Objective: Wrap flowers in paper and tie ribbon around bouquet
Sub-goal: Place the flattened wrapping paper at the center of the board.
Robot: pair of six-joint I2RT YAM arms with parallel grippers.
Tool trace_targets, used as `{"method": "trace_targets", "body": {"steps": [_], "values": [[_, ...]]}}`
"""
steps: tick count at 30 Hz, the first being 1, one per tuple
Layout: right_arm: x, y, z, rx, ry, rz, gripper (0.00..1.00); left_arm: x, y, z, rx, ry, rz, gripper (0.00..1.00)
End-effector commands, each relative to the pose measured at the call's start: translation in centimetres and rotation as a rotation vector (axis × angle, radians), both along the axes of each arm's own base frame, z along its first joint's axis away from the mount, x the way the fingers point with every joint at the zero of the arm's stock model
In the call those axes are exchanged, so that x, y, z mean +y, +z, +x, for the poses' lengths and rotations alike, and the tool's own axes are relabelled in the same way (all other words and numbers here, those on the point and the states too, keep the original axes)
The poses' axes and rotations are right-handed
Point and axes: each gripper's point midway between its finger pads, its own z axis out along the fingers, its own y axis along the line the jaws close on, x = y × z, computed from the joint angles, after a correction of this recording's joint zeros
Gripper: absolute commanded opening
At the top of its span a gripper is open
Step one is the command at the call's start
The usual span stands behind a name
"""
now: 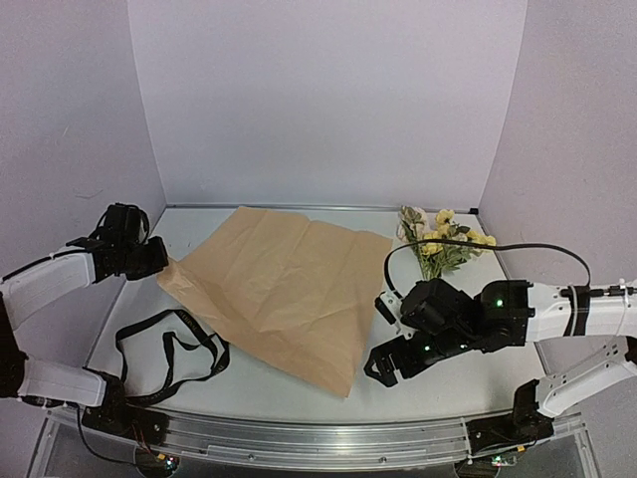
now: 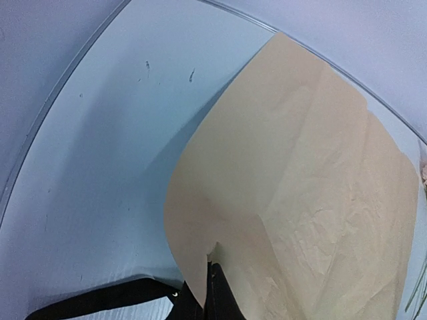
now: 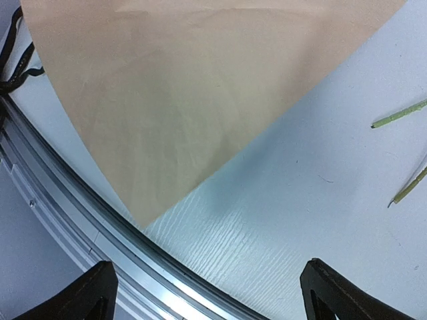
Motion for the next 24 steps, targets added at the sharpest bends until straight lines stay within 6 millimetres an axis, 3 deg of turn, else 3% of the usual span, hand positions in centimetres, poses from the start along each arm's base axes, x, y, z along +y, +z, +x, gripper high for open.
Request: {"method": "trace_targets", "body": {"steps": [1, 6, 11, 13, 17, 20, 24], "values": [[-0.4, 1.1, 0.9, 0.031, 0.03, 0.017, 0.98, -0.7, 1.9, 4.1, -0.044, -0.109, -0.08, 0.08], [-1.2, 0.7, 3.1, 0.041, -0.019, 0.005, 0.98, 2.1, 1.6, 7.5, -0.012, -0.029, -0.045, 0.12], [-1.8, 0.6, 5.5, 0.053, -0.103, 0.001, 0.98, 2.9, 1.3, 9.7, 0.027, -0.003, -0.001, 0.34], [-1.9, 0.8, 6.4, 0.052, -0.13, 0.005, 0.98, 3.5, 1.5, 10.1, 0.045, 0.023, 0.021, 0.57], [-3.0, 1.0, 8.4, 0.057, -0.222, 0.012, 0.98, 5.3, 3.1, 9.8, 0.041, 0.125, 0.082, 0.79], [-4.9, 0.9, 9.7, 0.064, -0.317, -0.005, 0.98, 2.7, 5.0, 9.3, 0.019, 0.094, 0.14, 0.91], [-6.9, 0.8, 10.9, 0.083, -0.407, -0.019, 0.98, -2.7, 5.1, 8.1, 0.045, 0.017, 0.221, 0.99]]}}
